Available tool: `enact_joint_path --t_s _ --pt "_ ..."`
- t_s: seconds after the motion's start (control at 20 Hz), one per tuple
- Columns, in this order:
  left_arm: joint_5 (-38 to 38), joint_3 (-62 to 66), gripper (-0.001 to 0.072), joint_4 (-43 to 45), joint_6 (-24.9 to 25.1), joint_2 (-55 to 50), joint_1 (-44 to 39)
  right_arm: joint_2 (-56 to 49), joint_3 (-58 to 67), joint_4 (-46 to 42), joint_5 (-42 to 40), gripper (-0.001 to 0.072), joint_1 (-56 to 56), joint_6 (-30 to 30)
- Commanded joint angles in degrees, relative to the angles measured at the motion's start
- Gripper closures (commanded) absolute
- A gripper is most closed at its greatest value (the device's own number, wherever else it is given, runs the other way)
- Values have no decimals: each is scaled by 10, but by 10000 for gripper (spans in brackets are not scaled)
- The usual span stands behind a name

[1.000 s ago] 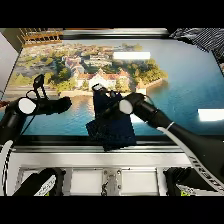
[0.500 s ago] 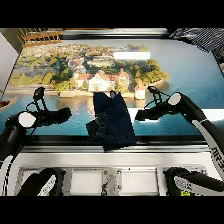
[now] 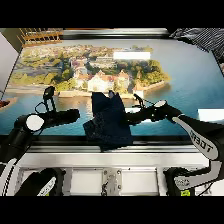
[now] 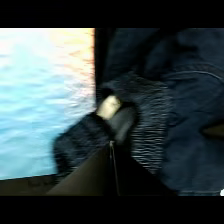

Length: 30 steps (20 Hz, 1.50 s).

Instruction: Fold the clothes and pants, and hang the long-sleeved shirts on hangers.

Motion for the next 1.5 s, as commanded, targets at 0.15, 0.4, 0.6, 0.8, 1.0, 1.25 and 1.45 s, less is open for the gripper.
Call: enact_joint_path --t_s 0.15,0.4,0.6,0.8,1.0,1.25,1.45 --pt "24 0 694 0 -30 0 -64 2 40 -1 -17 672 20 -41" --pt "37 0 694 1 -54 0 -116 122 52 -183 -108 672 -156 116" --pt "50 0 694 -1 -75 -24 -150 198 52 -264 -123 672 -386 173" --pt "48 13 694 -3 -88 -78 -183 231 44 -336 -133 672 -599 248" --pt "47 71 694 -1 -87 -139 -204 256 -21 -428 -140 672 -713 356" --pt "24 141 694 3 -75 -192 -204 288 -122 -485 -147 671 -729 375" --pt "14 150 695 17 -61 -190 -204 305 -125 -576 -121 395 -729 374"
